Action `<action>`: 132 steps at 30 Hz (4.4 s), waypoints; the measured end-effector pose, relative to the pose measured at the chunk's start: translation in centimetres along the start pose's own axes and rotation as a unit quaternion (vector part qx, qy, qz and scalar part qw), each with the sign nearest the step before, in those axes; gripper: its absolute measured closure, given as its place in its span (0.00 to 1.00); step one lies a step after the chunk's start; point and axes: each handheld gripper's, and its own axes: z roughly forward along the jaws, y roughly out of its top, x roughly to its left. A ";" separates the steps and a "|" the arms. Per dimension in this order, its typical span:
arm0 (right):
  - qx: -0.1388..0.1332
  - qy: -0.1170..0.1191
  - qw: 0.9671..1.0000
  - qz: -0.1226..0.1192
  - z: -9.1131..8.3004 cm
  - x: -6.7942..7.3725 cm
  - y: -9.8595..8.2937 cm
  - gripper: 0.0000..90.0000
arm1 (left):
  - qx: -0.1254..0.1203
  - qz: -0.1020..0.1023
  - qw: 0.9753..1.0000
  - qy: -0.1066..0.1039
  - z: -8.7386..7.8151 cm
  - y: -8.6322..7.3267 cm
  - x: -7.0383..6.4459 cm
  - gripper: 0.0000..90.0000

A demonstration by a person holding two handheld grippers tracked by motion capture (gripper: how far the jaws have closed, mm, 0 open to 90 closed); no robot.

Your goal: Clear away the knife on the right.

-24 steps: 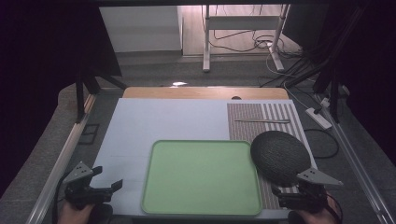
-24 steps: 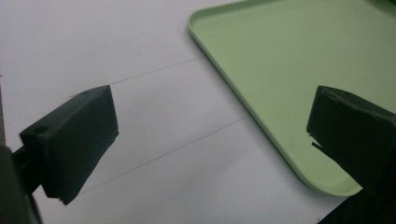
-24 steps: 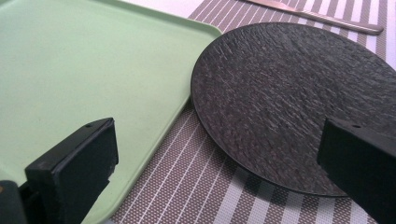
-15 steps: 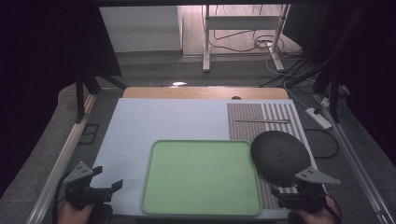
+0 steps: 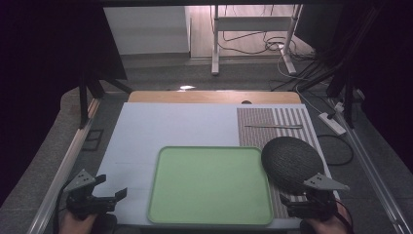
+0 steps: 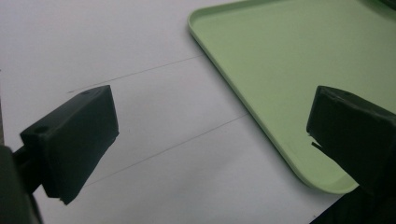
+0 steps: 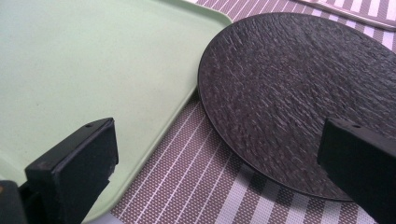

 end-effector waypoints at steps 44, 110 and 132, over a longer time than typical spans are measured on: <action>-0.007 0.019 0.999 -0.030 2.9 -1.6 4.2 0.00 | 0.011 -0.001 1.000 0.009 0.3 0.1 -0.1 0.01; 0.091 -0.044 0.993 0.058 16.5 -15.1 11.7 0.29 | 0.015 -0.014 1.000 0.005 0.4 0.2 0.2 0.02; 0.131 -0.035 0.988 0.075 19.2 -20.0 12.8 1.00 | 0.018 -0.014 1.000 0.004 0.4 0.2 0.2 0.03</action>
